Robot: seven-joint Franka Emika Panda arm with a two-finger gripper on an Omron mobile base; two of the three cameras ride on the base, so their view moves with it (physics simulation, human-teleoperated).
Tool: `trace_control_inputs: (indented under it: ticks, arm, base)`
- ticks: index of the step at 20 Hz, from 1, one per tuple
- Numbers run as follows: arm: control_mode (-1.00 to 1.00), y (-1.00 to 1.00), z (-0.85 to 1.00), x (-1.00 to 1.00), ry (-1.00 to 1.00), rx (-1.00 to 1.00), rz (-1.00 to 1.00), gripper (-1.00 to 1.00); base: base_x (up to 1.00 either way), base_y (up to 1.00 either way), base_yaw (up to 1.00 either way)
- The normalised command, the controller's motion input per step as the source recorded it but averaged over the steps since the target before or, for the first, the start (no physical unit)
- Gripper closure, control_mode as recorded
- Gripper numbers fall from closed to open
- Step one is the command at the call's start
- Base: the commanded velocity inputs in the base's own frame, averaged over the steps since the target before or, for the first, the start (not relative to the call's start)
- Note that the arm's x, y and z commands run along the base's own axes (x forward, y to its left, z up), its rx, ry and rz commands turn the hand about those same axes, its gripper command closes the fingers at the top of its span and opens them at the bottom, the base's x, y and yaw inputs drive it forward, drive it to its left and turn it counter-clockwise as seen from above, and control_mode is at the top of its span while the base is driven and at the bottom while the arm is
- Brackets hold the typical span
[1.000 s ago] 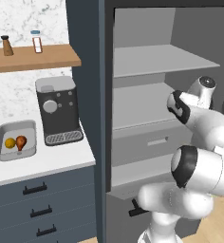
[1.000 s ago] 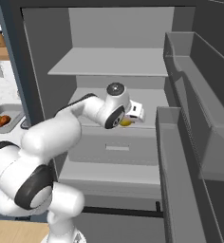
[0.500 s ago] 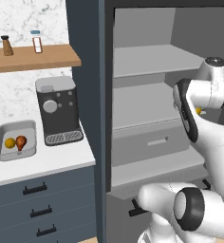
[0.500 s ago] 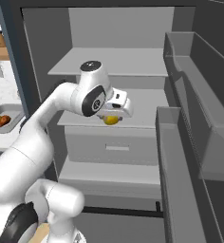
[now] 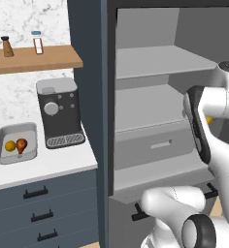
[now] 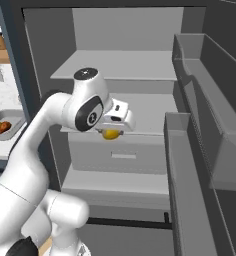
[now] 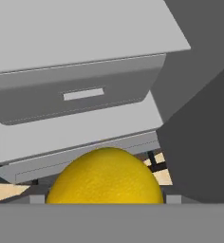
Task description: Place one lemon and one chicken drumstick in each tupperware on the nearby counter, to pack two identical lunches.
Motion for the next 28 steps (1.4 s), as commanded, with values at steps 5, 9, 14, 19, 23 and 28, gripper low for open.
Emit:
trace_control_inputs:
  ticks: [5, 9, 14, 19, 23, 28]
  arm:
    - [1.00, 0.00, 0.00, 0.00, 0.00, 0.00, 0.00, 1.00]
    - [1.00, 0.00, 0.00, 0.00, 0.00, 0.00, 0.00, 1.00]
    - [1.00, 0.00, 0.00, 0.00, 0.00, 0.00, 0.00, 1.00]
    - [1.00, 0.00, 0.00, 0.00, 0.00, 0.00, 0.00, 1.00]
    - [1.00, 0.00, 0.00, 0.00, 0.00, 0.00, 0.00, 1.00]
    - [1.00, 0.00, 0.00, 0.00, 0.00, 0.00, 0.00, 1.00]
  base:
    - [-0.59, 0.42, 0.00]
    - [-0.70, 0.99, 0.00]
    - [-0.13, 1.00, 0.05]
    - [0.00, 1.00, 0.18]
    - [0.01, 1.00, 0.13]
    - [0.30, 1.00, 0.00]
